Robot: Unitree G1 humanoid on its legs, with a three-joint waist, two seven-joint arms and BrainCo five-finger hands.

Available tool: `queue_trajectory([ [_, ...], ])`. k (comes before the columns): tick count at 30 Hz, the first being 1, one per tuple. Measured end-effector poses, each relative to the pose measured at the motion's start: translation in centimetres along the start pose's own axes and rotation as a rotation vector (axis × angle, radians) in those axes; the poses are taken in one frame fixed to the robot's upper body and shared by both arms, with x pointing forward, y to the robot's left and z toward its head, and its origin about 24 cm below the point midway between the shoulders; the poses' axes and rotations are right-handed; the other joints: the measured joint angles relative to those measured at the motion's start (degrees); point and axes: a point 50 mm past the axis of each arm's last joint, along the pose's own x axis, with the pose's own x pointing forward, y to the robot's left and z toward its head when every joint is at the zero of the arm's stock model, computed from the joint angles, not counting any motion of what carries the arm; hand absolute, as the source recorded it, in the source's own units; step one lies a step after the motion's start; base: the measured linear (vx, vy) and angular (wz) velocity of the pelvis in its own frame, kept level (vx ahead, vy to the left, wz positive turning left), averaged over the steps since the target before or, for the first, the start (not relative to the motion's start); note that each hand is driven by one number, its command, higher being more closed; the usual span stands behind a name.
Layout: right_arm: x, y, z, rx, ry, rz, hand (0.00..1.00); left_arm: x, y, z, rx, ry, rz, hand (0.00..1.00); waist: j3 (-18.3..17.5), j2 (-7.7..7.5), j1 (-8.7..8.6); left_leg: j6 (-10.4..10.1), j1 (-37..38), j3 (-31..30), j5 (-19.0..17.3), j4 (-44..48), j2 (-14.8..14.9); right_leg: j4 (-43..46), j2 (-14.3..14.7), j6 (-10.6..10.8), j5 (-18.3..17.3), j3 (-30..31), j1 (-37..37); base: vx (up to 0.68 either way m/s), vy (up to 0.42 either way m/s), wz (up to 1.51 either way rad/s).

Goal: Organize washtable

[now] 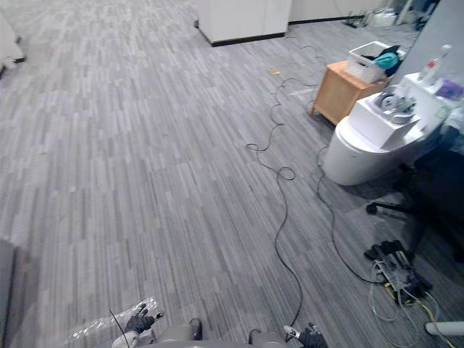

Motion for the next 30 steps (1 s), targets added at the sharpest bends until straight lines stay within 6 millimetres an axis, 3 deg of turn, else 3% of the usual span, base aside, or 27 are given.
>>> queue_trajectory([
  [2, -0.1, 0.0, -0.5, 0.004, 0.011, -0.001, 0.00, 0.0, 0.5, 0.1, 0.009, 0.002, 0.011, 0.00, -0.6, -1.28, -0.12, 0.7, 1.0, 1.4, -0.1, -1.2, -1.4, -0.4, -1.4, 0.8, -0.3, 1.1, 0.0, 0.13, 0.137, -0.30],
  [6, -0.1, 0.3, -0.5, 0.007, 0.015, 0.007, 0.00, 0.1, 0.5, 0.0, 0.014, 0.012, 0.010, 0.00, -0.8, -1.57, -0.09, 3.4, 1.8, 4.2, -2.4, -0.6, -3.1, 0.4, -3.4, 2.6, -1.5, 2.8, -0.5, 0.14, 0.144, -0.31],
  [8, 0.0, 0.0, 0.0, 0.000, 0.002, 0.004, 0.00, 0.1, 0.3, 0.0, 0.014, 0.014, 0.005, 0.00, -0.5, -0.94, 0.01, 4.1, 2.7, 5.5, -3.8, 0.1, -3.0, 6.3, -3.3, 3.7, -2.2, 3.7, -2.8, 0.12, 0.093, -0.37],
  [9, 0.0, -0.3, 0.4, -0.011, -0.013, 0.000, 0.00, 0.1, -0.1, -0.1, 0.015, 0.016, -0.002, 0.00, 0.3, 0.29, -0.13, 4.1, 3.9, 6.3, -4.1, 0.3, -2.5, 14.8, -2.5, 3.7, -2.2, 4.1, -6.3, 0.17, 0.115, -0.26],
  [10, 0.0, -0.4, 0.4, -0.005, -0.018, 0.004, 0.00, 0.1, -0.3, -0.2, 0.031, 0.019, -0.010, 0.00, 0.6, 0.46, -0.25, 4.9, 6.4, 6.2, -4.5, -0.6, -3.2, 28.5, -2.1, 5.0, -1.5, 4.2, -11.9, 0.16, 0.092, -0.14],
  [13, -0.2, -0.5, 0.4, 0.018, -0.035, 0.004, 0.00, 0.1, -0.2, -0.3, 0.060, 0.027, -0.010, 0.00, 0.9, 0.72, -0.24, 4.9, 10.6, 4.7, -5.8, -1.8, -3.5, 40.2, -3.0, 5.8, -4.2, 2.5, -17.1, 0.17, 0.017, 0.27],
  [17, -0.2, -0.9, 0.9, 0.058, -0.063, -0.010, 0.00, 0.1, -0.6, -0.4, 0.058, 0.035, -0.011, 0.00, 0.9, 1.73, -0.28, 2.5, 11.6, 2.5, -8.3, -2.2, -1.2, 31.5, -4.5, 5.3, -4.1, -0.6, -23.6, 0.20, -0.094, 0.28],
  [20, -0.2, -1.5, 1.1, 0.080, -0.068, -0.032, 0.00, 0.0, -1.3, -0.7, 0.049, 0.047, -0.027, 0.00, 1.0, 3.61, -0.36, -0.2, 13.8, 1.2, -11.3, -1.9, 2.6, 17.4, -4.8, 3.6, -1.7, -0.8, -26.8, 0.41, -0.307, 0.16],
  [21, -0.3, -1.5, 1.0, 0.081, -0.067, -0.035, 0.00, 0.0, -1.3, -1.0, 0.040, 0.061, -0.023, 0.00, 0.8, 3.65, -1.07, -1.7, 15.8, 0.7, -12.3, -3.2, 4.0, 14.8, -5.1, 3.3, -1.2, -1.4, -26.8, 0.59, -0.479, 0.57],
  [22, -0.3, -1.6, 1.2, 0.070, -0.077, -0.033, 0.00, -0.4, -1.1, -1.9, 0.032, 0.091, -0.021, 0.00, 0.3, 4.23, -2.95, -2.6, 18.5, -0.5, -12.7, -5.1, 6.3, 16.7, -5.5, 2.7, -0.8, -3.8, -26.8, 0.54, -0.441, 0.76],
  [23, -0.3, -1.2, 1.0, 0.071, -0.071, -0.024, 0.00, -0.5, -0.8, -2.3, 0.031, 0.104, -0.023, 0.00, -0.2, 3.87, -3.54, -3.1, 18.9, -1.2, -12.7, -4.8, 6.2, 17.5, -5.8, 2.7, -0.8, -4.4, -26.8, 0.61, -0.502, 0.75],
  [24, -0.4, -1.6, 0.7, 0.059, -0.055, -0.033, 0.00, -0.4, -0.8, -2.1, 0.010, 0.101, -0.029, 0.00, -0.8, 3.64, -3.11, -3.4, 18.0, -1.2, -12.5, 0.1, 8.0, 20.7, -4.7, 3.0, 2.1, -4.6, -27.1, 0.49, -0.404, 0.36],
  [25, -0.2, -2.1, 1.5, 0.035, -0.067, -0.040, 0.00, -0.4, -1.1, -2.2, -0.001, 0.106, -0.042, 0.00, -1.4, 5.55, -2.76, -3.5, 15.2, -1.3, -10.6, 6.0, 10.5, 21.8, -3.2, 0.7, 0.4, -6.1, -26.7, 0.58, -0.544, 0.13],
  [26, -0.1, -2.1, 2.2, -0.007, -0.077, -0.035, 0.00, -0.5, -1.7, -2.3, -0.016, 0.111, -0.055, 0.00, -1.6, 6.04, -2.76, -0.9, 11.0, -1.3, -4.6, 14.2, 11.5, 22.7, -1.7, -1.6, -1.8, -6.9, -26.2, 0.45, -0.455, -0.03],
  [27, 0.0, -2.1, 2.3, -0.021, -0.079, -0.034, 0.00, -0.4, -2.0, -2.0, -0.014, 0.103, -0.063, 0.00, -1.6, 6.12, -2.78, 0.1, 9.1, -1.5, -0.4, 17.9, 11.8, 22.4, -1.2, -2.8, -2.6, -6.9, -25.4, 0.57, -0.550, -0.13],
  [28, 0.0, -2.2, 2.3, -0.030, -0.080, -0.035, 0.00, -0.4, -2.2, -1.9, 0.008, 0.096, -0.074, 0.00, -1.3, 5.93, -2.75, 1.1, 6.6, -2.3, 7.1, 23.0, 12.7, 20.6, 0.1, -4.2, -3.2, -6.7, -23.1, 0.57, -0.507, -0.45],
  [30, 0.0, -2.3, 2.4, -0.063, -0.071, -0.035, 0.00, -0.4, -3.2, -1.2, 0.168, 0.052, -0.120, 0.00, -1.2, 6.43, -1.65, -2.0, 2.6, -2.8, 5.9, 36.1, 13.6, 13.9, 4.6, -7.0, -2.4, -4.7, -15.9, 0.60, -0.476, -0.89],
])
